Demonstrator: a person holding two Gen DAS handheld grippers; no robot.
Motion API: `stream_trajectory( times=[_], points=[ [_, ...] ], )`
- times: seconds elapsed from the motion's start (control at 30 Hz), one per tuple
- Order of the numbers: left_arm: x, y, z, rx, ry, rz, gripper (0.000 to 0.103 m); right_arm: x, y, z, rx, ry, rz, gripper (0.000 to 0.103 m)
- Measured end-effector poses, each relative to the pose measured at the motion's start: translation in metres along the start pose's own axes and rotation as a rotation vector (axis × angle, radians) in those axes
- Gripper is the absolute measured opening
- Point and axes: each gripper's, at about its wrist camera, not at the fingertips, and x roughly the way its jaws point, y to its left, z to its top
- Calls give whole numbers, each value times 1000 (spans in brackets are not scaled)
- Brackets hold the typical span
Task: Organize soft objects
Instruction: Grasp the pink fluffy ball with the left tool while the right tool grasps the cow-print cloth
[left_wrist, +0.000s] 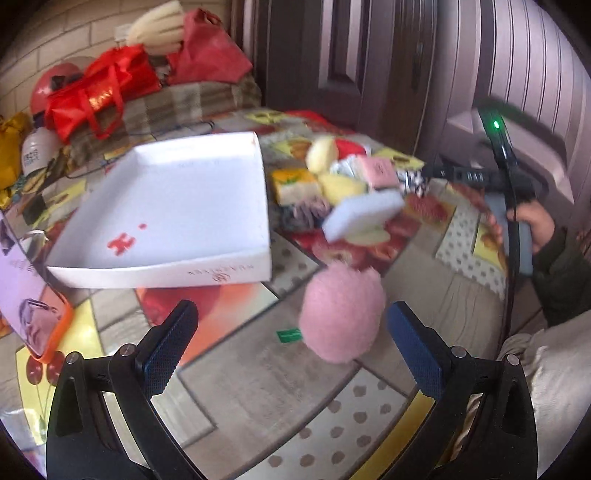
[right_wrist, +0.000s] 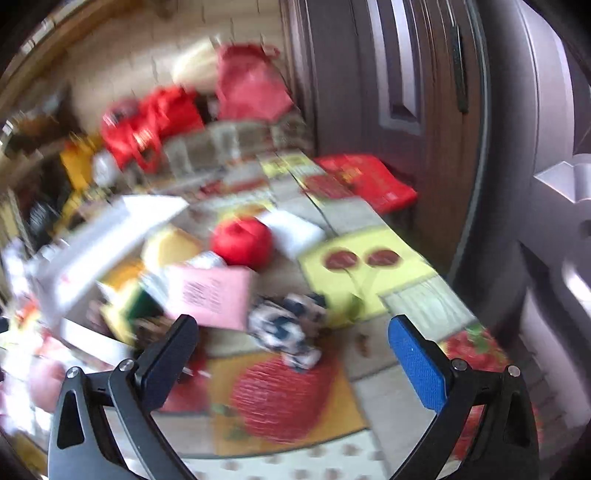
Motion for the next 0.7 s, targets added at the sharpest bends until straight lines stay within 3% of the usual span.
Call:
stream_trajectory(
  times=[0.1,0.3,0.33,0.37,0.43,0.5,0.53,0.63,0.7],
  points=[
    [12,-7,1,6,33,-36,102,23,-13,3,58,87,47,103],
    [26,-24,4,68,91,-76,95,41,11,12,-73,121,39,93],
    [28,-25,6,74,100,-77,92,41,13,12,-86,135,47,85],
    [33,-26,8,79,111,-80,90,46,16,11,-94,156,57,69],
    [42,-28,10,84,134,-98,84,52,15,8,-92,181,63,56],
    [53,-29,9,86,169,-108,60,48,12,5,-89,185,81,47],
    [58,-29,8,80,184,-106,56,46,10,5,-84,176,91,39],
    [47,-29,7,88,129,-103,53,32,2,2,-58,133,98,34],
    [30,-26,9,93,41,-101,53,12,-4,0,-28,50,114,34]
  ],
)
